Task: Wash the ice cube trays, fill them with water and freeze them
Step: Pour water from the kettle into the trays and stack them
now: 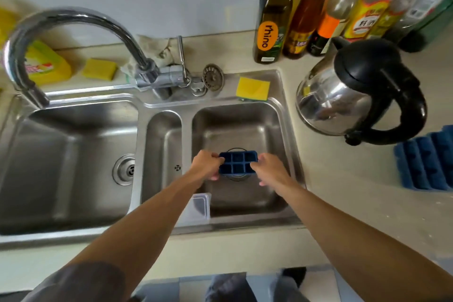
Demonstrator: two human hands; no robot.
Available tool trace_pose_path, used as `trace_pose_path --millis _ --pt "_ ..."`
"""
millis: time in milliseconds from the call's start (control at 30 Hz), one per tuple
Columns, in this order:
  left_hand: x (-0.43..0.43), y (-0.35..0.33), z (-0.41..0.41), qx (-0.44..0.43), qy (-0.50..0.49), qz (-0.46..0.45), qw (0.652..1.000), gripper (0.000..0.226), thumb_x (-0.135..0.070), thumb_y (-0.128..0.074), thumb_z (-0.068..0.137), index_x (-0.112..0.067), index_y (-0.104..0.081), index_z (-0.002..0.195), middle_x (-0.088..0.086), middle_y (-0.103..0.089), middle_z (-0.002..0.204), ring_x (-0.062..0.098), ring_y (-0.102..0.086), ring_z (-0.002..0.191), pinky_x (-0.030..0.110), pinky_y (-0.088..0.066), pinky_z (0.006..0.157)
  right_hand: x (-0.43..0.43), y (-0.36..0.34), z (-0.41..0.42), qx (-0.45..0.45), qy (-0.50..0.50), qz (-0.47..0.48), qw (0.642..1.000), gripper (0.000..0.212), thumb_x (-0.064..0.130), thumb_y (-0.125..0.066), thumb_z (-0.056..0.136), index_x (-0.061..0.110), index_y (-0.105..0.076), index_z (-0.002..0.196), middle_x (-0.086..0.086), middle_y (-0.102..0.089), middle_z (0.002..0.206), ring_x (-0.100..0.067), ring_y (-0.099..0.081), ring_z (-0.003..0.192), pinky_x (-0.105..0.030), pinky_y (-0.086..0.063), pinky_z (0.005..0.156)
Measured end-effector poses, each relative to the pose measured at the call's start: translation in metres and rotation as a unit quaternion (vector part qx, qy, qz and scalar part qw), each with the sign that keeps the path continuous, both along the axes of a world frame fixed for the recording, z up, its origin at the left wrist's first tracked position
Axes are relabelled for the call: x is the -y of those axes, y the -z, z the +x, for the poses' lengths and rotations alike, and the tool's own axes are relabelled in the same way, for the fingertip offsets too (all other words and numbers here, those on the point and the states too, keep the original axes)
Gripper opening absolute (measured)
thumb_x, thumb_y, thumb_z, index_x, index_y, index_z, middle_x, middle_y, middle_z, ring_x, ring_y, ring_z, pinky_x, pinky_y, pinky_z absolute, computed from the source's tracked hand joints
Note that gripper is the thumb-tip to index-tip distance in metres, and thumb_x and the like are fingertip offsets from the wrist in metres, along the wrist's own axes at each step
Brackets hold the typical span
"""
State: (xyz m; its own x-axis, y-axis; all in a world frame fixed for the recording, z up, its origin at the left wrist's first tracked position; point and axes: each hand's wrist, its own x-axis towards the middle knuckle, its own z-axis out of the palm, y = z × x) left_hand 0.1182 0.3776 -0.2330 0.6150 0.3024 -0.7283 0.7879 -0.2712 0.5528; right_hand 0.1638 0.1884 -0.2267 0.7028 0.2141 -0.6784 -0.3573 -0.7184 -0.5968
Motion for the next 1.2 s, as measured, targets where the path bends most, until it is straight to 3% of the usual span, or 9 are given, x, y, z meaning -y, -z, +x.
trace_pose_path --millis 233,367,467,567,733,833,1033,1133,1200 --pt "0.003 0.048 0.022 -0.049 0.065 0.000 0.997 0.027 -0.019 -0.053 0.102 -0.001 -0.064 0.119 0.019 -0.070 0.109 0.030 -0.068 0.096 0.039 -0.058 0.084 -0.012 0.052 0.007 -0.047 0.033 -0.013 0.998 0.027 0.003 -0.047 0.098 0.021 -0.065 0.106 -0.001 -0.066 0.093 -0.017 -0.063 0.087 -0.029 -0.054 0.067" --pt "0.004 0.056 0.026 -0.055 0.062 0.012 0.996 0.029 -0.017 -0.051 0.102 0.002 -0.063 0.121 0.019 -0.068 0.107 0.031 -0.067 0.095 0.038 -0.058 0.083 -0.011 0.054 0.009 -0.045 0.032 -0.005 0.998 0.034 0.001 -0.047 0.098 0.031 -0.058 0.086 -0.002 -0.065 0.096 -0.025 -0.064 0.098 -0.045 -0.055 0.090" --pt "0.003 0.050 0.026 -0.054 0.070 0.023 0.996 0.029 -0.022 -0.052 0.103 0.001 -0.063 0.118 0.017 -0.066 0.104 0.030 -0.066 0.095 0.037 -0.055 0.080 -0.003 0.042 0.006 -0.039 0.048 0.013 0.998 0.022 0.008 -0.051 0.100 0.019 -0.062 0.116 -0.008 -0.066 0.115 -0.022 -0.063 0.101 -0.048 -0.055 0.098" --pt "0.007 0.036 0.027 -0.018 0.043 0.037 0.998 0.028 -0.026 -0.053 0.103 -0.003 -0.066 0.109 0.017 -0.069 0.102 0.027 -0.066 0.090 0.032 -0.053 0.069 0.008 0.012 0.004 0.033 0.064 0.013 0.997 0.045 0.029 -0.055 0.103 0.014 -0.049 0.145 -0.005 -0.062 0.135 -0.020 -0.063 0.116 -0.048 -0.053 0.103" --pt "0.033 0.005 0.030 0.058 -0.084 -0.027 0.994 0.022 -0.016 -0.052 0.103 -0.017 -0.066 0.086 0.016 -0.073 0.100 0.029 -0.070 0.090 0.046 -0.060 0.085 0.043 -0.075 0.001 0.199 0.153 0.123 0.960 0.031 0.041 -0.060 0.100 0.019 -0.065 0.121 0.007 -0.072 0.110 -0.012 -0.070 0.098 -0.041 -0.058 0.094" --pt "0.059 -0.021 0.031 0.092 -0.118 -0.090 0.985 0.016 -0.016 -0.052 0.104 -0.009 -0.067 0.104 0.011 -0.074 0.094 0.022 -0.072 0.082 0.038 -0.060 0.075 0.073 -0.130 -0.001 0.313 0.175 0.171 0.918 0.024 0.038 -0.061 0.100 0.019 -0.067 0.112 0.012 -0.073 0.099 -0.004 -0.070 0.094 -0.026 -0.057 0.086" --pt "0.106 -0.073 0.019 0.171 -0.074 -0.115 0.976 0.021 -0.017 -0.055 0.103 -0.009 -0.066 0.086 0.005 -0.070 0.073 0.024 -0.067 0.075 0.034 -0.056 0.068 0.146 -0.192 0.029 0.514 0.236 0.159 0.809 0.021 0.037 -0.061 0.099 0.020 -0.063 0.110 0.019 -0.067 0.094 0.003 -0.063 0.089 -0.009 -0.046 0.075" --pt "0.121 -0.092 0.012 0.191 -0.061 -0.108 0.974 0.023 -0.017 -0.056 0.101 -0.011 -0.068 0.083 0.000 -0.071 0.069 0.018 -0.066 0.067 0.039 -0.058 0.072 0.170 -0.188 0.057 0.476 0.274 0.108 0.829 0.042 0.048 -0.061 0.095 0.013 -0.061 0.118 0.004 -0.065 0.107 -0.005 -0.061 0.097 -0.021 -0.049 0.085" --pt "0.130 -0.100 0.007 0.201 -0.051 -0.112 0.972 0.023 -0.016 -0.056 0.101 -0.010 -0.068 0.083 0.002 -0.073 0.071 0.017 -0.067 0.067 0.041 -0.057 0.075 0.178 -0.177 0.071 0.414 0.288 0.089 0.859 0.047 0.058 -0.059 0.093 0.013 -0.064 0.104 0.002 -0.066 0.095 -0.004 -0.061 0.084 -0.028 -0.050 0.076"
